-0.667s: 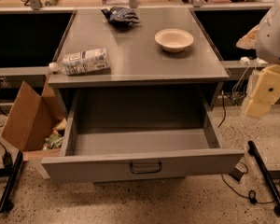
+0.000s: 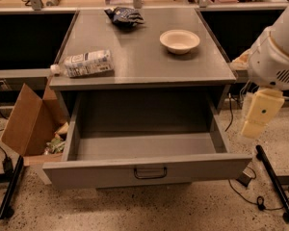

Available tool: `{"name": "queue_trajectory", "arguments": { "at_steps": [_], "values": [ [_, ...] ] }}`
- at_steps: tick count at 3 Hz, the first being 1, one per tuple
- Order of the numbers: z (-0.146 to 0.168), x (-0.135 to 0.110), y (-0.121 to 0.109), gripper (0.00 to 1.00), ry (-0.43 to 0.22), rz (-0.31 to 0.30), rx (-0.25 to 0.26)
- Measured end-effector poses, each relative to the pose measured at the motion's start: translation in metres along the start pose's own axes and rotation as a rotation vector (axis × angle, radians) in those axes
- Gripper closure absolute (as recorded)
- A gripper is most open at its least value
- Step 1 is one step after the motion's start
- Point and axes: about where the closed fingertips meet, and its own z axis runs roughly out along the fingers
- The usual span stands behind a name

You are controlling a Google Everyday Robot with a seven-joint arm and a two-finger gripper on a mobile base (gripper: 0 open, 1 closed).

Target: Close top drawer

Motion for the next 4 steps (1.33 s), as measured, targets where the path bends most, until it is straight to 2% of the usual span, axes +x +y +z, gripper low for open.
{"name": "queue_trajectory", "arguments": {
  "at_steps": [1, 2, 3, 4],
  "values": [
    [0.050, 0.000, 0.023, 0.00, -0.016, -0.039, -0.064],
    [0.095, 0.000, 0.051, 0.16, -0.035, -0.064, -0.139],
    [0.136, 0.003, 0.080, 0.39, -0.050, -0.069, -0.232],
    [0.143, 0.004, 0.086, 0.64, -0.048, -0.069, -0.249]
  ]
}}
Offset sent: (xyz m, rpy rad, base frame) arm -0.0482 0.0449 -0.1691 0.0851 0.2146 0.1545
